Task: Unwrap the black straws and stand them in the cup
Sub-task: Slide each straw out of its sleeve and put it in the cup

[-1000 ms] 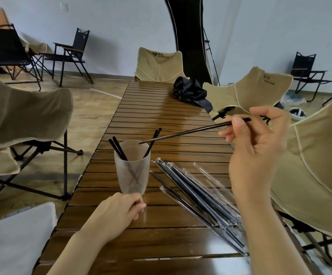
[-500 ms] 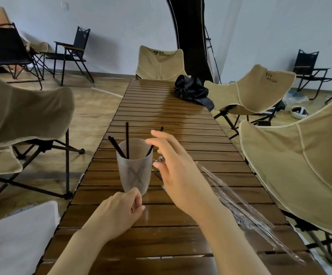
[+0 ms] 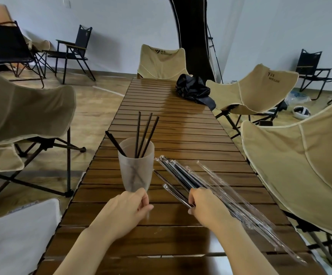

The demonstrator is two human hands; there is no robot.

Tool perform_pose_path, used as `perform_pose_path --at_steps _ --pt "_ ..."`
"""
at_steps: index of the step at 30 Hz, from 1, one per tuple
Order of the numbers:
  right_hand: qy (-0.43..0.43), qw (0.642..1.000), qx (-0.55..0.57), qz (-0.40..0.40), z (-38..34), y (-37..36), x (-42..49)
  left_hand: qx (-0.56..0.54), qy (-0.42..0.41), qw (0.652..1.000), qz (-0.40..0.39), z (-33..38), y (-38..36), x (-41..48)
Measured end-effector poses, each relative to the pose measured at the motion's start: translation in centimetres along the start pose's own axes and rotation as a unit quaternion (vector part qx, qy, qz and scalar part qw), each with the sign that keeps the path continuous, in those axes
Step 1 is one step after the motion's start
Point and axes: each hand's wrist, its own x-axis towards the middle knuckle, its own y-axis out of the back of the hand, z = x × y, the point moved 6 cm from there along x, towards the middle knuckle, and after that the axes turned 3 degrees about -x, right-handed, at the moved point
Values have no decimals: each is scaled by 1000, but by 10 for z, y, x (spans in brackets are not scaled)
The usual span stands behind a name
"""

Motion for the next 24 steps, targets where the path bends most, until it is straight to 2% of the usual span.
perform_pose_path --at_steps 4,7,12,15,19,22,24 --pt "-11 1000 -22 12 3 -5 6 2 -9 1000 4 4 -1 1" --pt "-27 999 -29 -11 6 -8 10 3 -21 1000 9 11 0 1" --pt "19 999 -30 9 2 8 3 39 -111 991 60 42 -2 -2" --pt "77 997 -15 -1 -4 21 -1 51 -133 988 62 52 -10 1" --pt "154 985 70 -26 -17 25 -6 64 -130 989 24 50 -9 9" --pt "150 984 92 -35 -8 27 -5 34 -86 995 -45 34 -7 12" --pt "126 987 92 -40 9 30 -4 18 -50 998 -21 16 3 8"
